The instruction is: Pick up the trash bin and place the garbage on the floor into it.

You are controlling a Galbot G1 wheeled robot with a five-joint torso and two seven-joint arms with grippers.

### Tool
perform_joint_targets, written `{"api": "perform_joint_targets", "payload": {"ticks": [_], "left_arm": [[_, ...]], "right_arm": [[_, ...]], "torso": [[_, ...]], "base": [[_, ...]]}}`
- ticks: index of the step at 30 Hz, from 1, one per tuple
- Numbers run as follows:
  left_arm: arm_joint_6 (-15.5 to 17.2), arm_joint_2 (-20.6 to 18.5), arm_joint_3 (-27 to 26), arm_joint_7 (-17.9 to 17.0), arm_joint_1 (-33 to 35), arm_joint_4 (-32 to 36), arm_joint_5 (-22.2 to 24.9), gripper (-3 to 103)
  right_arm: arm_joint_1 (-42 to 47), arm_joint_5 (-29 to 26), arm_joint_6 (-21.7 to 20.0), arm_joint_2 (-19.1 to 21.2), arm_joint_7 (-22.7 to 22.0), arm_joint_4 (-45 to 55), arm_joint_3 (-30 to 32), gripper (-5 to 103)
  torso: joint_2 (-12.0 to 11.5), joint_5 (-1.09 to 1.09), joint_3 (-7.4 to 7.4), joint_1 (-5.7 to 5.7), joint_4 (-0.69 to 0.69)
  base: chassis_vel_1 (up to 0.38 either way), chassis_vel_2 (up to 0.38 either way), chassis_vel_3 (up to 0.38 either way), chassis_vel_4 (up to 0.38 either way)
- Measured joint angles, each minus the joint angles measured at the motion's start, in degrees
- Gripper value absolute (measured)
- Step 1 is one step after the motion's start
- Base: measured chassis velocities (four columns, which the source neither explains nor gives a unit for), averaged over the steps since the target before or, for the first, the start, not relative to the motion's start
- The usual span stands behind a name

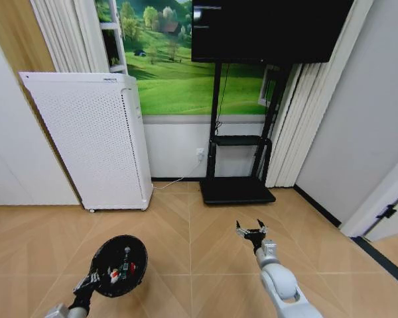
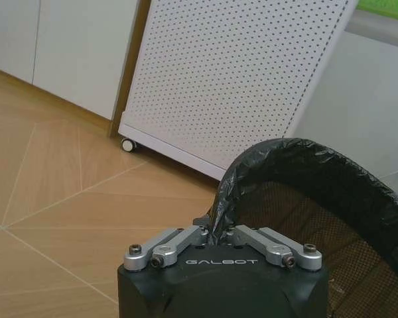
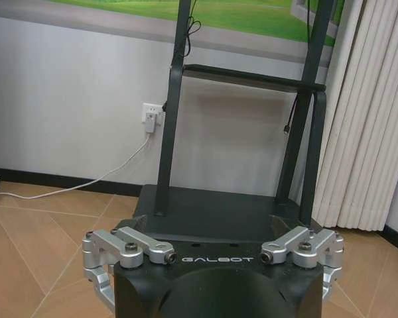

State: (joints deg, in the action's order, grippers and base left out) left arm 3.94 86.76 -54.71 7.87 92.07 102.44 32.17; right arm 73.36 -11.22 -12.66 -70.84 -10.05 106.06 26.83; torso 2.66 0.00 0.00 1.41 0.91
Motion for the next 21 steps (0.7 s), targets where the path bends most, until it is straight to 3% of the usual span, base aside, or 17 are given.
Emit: {"api": "perform_joint_targets", "payload": {"ticks": [12, 21], "left_arm": [[2.93, 0.11, 0.12, -0.53, -0.05, -2.33, 8.02, 4], [4.41, 1.56, -0.38, -4.07, 1.66, -1.03, 15.65, 4]], "right_arm": [[-0.71, -0.09, 0.0, 0.45, -0.1, -0.55, 0.03, 100], [-1.03, -0.02, 0.18, 0.32, 0.0, -1.5, -0.28, 100]], "torso": [[0.0, -0.01, 0.0, 0.0, 0.0], [0.0, -0.01, 0.0, 0.0, -0.01]], "base": [[0.0, 0.0, 0.0, 0.0], [0.0, 0.0, 0.0, 0.0]]}}
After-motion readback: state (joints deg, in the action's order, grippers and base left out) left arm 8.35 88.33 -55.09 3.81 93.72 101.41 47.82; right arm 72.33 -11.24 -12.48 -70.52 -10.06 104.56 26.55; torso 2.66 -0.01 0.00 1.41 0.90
